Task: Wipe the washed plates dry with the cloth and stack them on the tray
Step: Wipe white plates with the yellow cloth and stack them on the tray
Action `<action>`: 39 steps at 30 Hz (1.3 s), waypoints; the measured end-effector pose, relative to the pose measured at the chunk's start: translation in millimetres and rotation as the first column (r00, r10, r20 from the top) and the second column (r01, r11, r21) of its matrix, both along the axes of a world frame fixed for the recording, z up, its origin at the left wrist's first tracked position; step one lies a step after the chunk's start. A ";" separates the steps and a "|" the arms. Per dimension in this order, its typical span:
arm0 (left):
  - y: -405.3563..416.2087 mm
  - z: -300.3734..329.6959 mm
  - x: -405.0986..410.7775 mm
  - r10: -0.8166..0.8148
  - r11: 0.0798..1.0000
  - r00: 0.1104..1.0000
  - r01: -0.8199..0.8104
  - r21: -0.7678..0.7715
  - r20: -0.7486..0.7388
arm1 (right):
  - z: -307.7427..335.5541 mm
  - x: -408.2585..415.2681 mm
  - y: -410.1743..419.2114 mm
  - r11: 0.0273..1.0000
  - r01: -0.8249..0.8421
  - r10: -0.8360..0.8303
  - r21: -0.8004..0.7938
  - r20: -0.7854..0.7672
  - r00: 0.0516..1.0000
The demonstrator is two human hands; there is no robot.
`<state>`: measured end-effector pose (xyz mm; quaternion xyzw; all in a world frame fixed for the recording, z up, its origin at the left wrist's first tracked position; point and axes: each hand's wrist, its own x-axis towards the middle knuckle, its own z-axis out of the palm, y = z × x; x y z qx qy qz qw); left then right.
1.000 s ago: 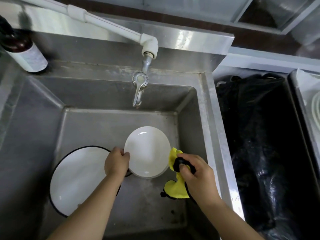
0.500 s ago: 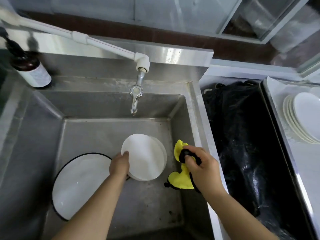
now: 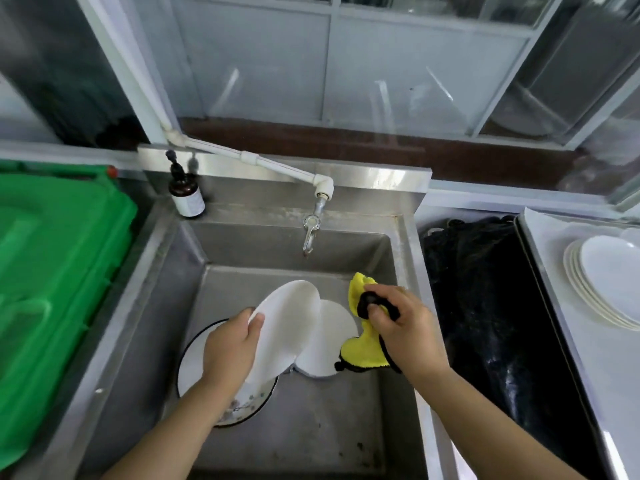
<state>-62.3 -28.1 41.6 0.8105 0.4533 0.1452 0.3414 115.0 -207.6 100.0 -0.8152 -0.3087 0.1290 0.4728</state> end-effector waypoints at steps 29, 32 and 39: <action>-47.3 268.9 -43.5 0.232 0.973 0.612 -0.151 -0.176 0.756 | 193.7 -79.4 65.6 0.922 -0.269 -0.044 0.278 0.767 0.640; -42.6 273.0 -47.9 0.246 0.969 0.579 -0.126 -0.212 0.778 | 205.3 -95.5 74.5 0.918 -0.307 -0.006 0.251 0.784 0.621; -27.9 296.4 -53.9 0.271 0.962 0.485 -0.102 -0.254 0.831 | 210.7 -137.3 72.9 0.825 -0.524 0.021 0.212 0.915 0.403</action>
